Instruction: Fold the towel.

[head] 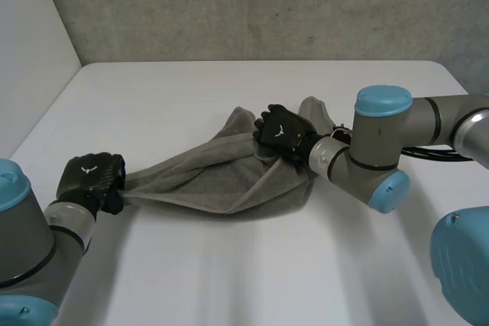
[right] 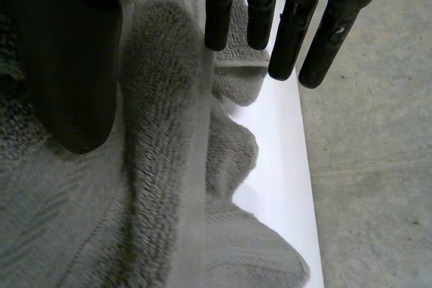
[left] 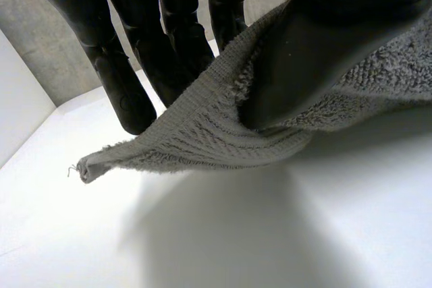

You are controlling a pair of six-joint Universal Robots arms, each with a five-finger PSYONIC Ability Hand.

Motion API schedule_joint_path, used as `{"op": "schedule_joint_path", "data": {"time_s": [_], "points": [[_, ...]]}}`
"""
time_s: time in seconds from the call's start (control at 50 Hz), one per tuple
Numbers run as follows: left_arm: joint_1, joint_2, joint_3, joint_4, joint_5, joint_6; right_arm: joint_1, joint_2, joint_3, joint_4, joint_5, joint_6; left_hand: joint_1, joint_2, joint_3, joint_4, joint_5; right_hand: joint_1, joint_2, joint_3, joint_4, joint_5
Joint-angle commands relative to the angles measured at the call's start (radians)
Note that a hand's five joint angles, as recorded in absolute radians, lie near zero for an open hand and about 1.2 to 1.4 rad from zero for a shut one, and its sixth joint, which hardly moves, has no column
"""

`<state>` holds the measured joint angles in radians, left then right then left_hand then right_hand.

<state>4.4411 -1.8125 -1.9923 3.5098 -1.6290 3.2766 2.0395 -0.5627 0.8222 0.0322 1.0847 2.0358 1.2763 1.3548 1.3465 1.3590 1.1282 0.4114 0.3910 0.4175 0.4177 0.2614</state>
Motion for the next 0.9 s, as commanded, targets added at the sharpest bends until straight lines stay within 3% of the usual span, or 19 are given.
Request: {"op": "schedule_joint_path", "data": {"time_s": [0.02, 0.04, 0.08, 0.1, 0.12, 0.14, 0.16, 0.26, 0.42, 0.52, 0.62, 0.78, 0.9], "points": [[0.004, -0.007, 0.001, 0.003, 0.000, 0.000, 0.015, 0.006, 0.003, -0.002, -0.005, 0.006, 0.120, 0.041, 0.050, 0.037, 0.094, 0.055, 0.075, 0.049, 0.049, 0.030], [0.004, -0.007, 0.001, 0.003, 0.000, 0.000, 0.015, 0.006, 0.003, -0.002, -0.005, 0.006, 0.120, 0.041, 0.050, 0.037, 0.094, 0.055, 0.076, 0.049, 0.049, 0.031], [0.004, -0.005, 0.001, 0.003, 0.000, 0.000, 0.018, 0.006, 0.002, -0.002, -0.006, 0.007, 0.120, 0.041, 0.050, 0.037, 0.094, 0.379, 0.400, 0.373, 0.373, 0.355], [0.004, -0.005, 0.001, 0.003, 0.000, 0.000, 0.018, 0.006, 0.002, -0.002, -0.006, 0.008, 0.120, 0.041, 0.050, 0.037, 0.094, 0.381, 0.401, 0.375, 0.375, 0.357], [0.006, -0.005, 0.001, 0.003, 0.000, 0.000, 0.018, 0.007, 0.002, 0.000, -0.009, 0.008, 0.120, 0.041, 0.050, 0.037, 0.094, 0.710, 0.730, 0.703, 0.703, 0.685], [0.006, -0.005, 0.001, 0.003, 0.000, 0.000, 0.018, 0.007, 0.002, 0.000, -0.009, 0.008, 0.120, 0.041, 0.050, 0.037, 0.094, 0.713, 0.733, 0.707, 0.707, 0.688], [0.006, -0.005, 0.003, 0.003, 0.000, 0.000, 0.018, 0.006, 0.002, 0.002, -0.011, 0.008, 0.120, 0.041, 0.050, 0.037, 0.094, 0.982, 1.003, 0.976, 0.976, 0.958], [0.006, -0.005, 0.009, 0.003, 0.000, 0.000, 0.018, -0.025, 0.005, 0.002, 0.011, 0.027, 0.120, 0.041, 0.050, 0.037, 0.094, 0.985, 1.005, 0.979, 0.979, 0.960], [0.043, 0.001, 0.021, 0.003, 0.000, 0.000, -0.041, -0.236, 0.103, 0.002, 0.043, 0.228, 0.120, 0.041, 0.050, 0.037, 0.094, 0.985, 1.005, 0.979, 0.979, 0.960], [0.052, 0.005, 0.018, 0.001, 0.000, 0.000, -0.104, -0.370, 0.265, 0.005, 0.101, 0.288, 0.120, 0.041, 0.050, 0.037, 0.094, 0.985, 1.005, 0.979, 0.979, 0.960], [0.050, 0.016, 0.006, 0.001, 0.000, 0.000, -0.217, -0.537, 0.568, 0.003, 0.142, 0.274, 0.120, 0.041, 0.050, 0.037, 0.094, 0.985, 1.005, 0.979, 0.979, 0.960], [0.035, 0.025, -0.005, 0.003, 0.000, 0.000, -0.315, -0.617, 0.837, -0.058, 0.106, 0.274, 0.120, 0.041, 0.050, 0.037, 0.094, 0.985, 1.005, 0.979, 0.979, 0.960], [0.023, 0.022, -0.005, 0.003, 0.001, -0.002, -0.318, -0.648, 0.923, -0.141, 0.098, 0.296, 0.120, 0.041, 0.050, 0.037, 0.094, 0.985, 1.005, 0.979, 0.979, 0.960]]}}
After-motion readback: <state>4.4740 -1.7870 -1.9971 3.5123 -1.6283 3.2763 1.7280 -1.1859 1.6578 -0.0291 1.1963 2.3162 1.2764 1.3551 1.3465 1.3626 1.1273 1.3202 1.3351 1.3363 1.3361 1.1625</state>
